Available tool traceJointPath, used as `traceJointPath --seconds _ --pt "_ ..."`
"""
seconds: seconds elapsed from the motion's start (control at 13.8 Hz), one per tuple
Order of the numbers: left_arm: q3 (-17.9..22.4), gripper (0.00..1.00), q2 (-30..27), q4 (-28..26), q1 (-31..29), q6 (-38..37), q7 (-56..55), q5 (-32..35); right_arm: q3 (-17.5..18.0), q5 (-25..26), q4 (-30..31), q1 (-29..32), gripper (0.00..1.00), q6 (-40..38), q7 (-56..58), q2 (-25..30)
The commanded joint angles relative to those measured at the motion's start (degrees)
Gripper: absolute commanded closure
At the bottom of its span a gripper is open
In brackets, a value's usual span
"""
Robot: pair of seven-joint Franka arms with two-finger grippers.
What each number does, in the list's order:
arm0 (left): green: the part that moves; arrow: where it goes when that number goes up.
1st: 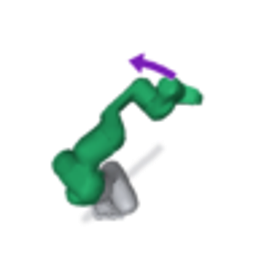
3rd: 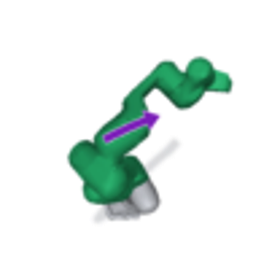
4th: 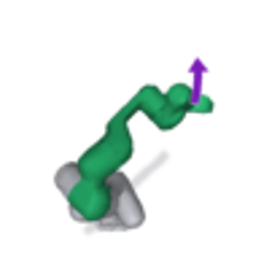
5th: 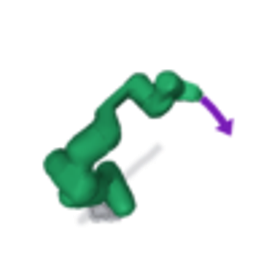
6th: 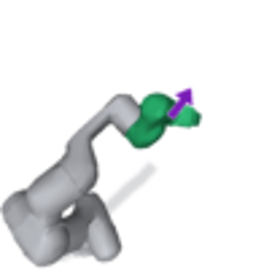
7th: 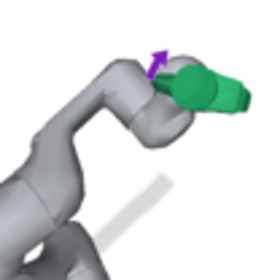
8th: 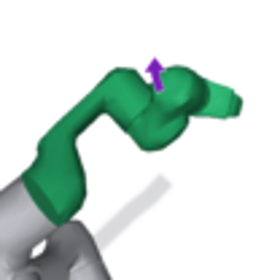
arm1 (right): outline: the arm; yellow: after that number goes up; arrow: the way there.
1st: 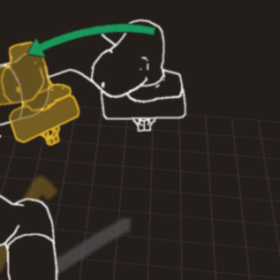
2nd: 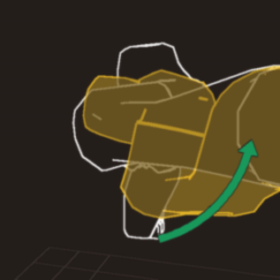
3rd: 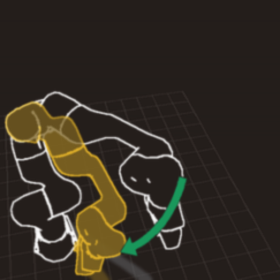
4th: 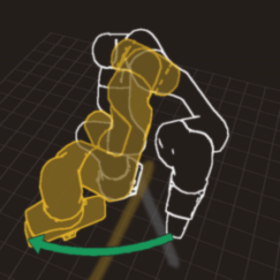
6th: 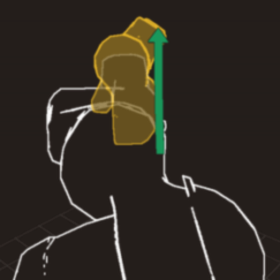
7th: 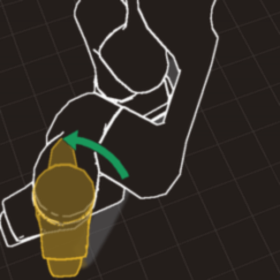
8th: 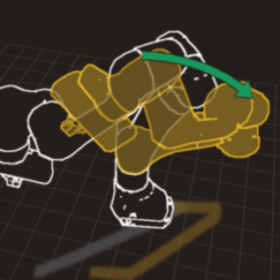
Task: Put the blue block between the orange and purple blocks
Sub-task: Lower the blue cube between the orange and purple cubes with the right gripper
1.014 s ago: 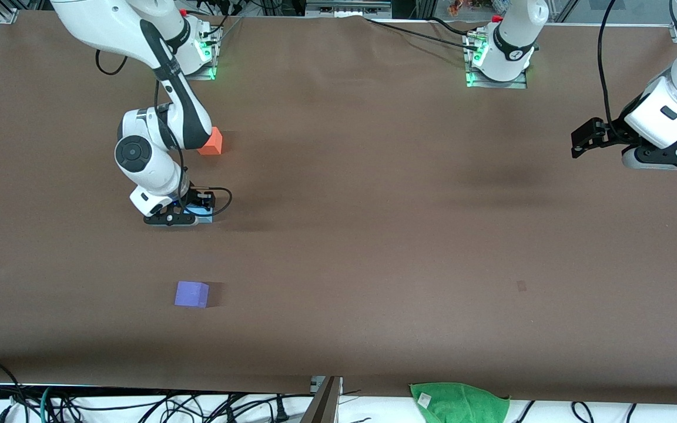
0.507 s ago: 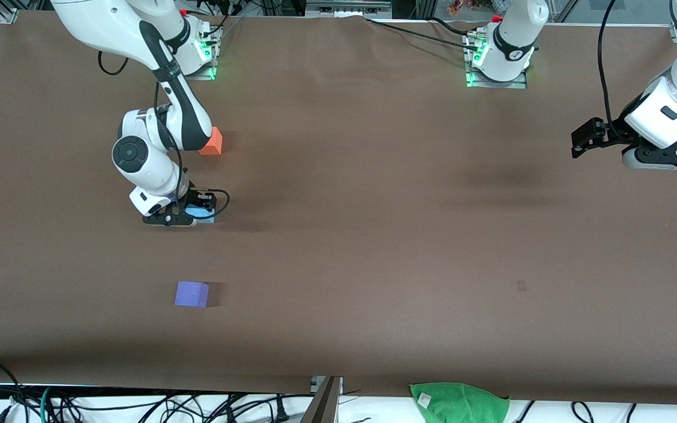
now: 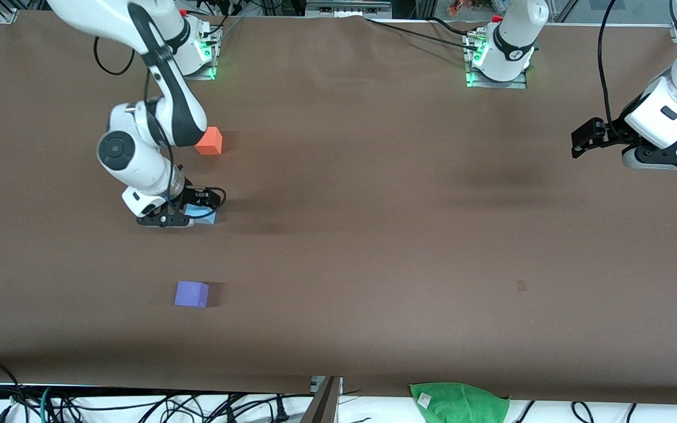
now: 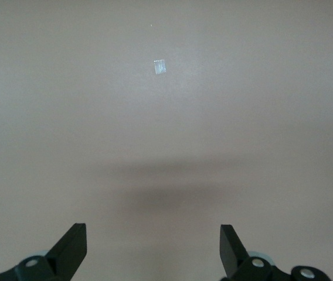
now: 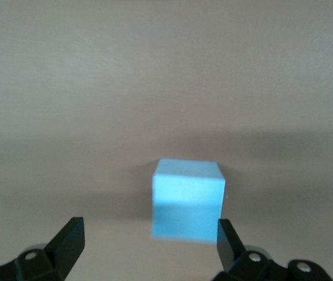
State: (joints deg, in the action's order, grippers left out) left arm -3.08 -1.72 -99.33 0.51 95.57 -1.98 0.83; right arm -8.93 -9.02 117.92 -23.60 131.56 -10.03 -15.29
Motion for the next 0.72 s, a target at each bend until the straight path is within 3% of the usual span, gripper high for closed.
traceJointPath --seconds 0.0,0.29,0.51,0.65 --pt "0.09 0.00 -0.74 -0.51 -0.33 -0.48 1.27 -0.92 0.14 -1.27 -0.77 0.13 0.00 -7.89 0.37 9.45" --pt "0.09 0.00 -0.74 -0.51 -0.33 -0.48 1.27 -0.83 -0.29 -0.21 -3.74 0.22 0.00 -18.15 1.68 20.19" --pt "0.01 0.00 -0.74 -0.51 -0.33 -0.48 1.27 -0.92 -1.17 3.30 -13.55 0.39 0.00 -31.23 2.39 20.57" --pt "0.09 0.00 -0.74 -0.51 -0.33 -0.48 1.19 -0.92 -1.00 3.92 -17.19 1.88 0.00 -33.91 5.71 18.90"
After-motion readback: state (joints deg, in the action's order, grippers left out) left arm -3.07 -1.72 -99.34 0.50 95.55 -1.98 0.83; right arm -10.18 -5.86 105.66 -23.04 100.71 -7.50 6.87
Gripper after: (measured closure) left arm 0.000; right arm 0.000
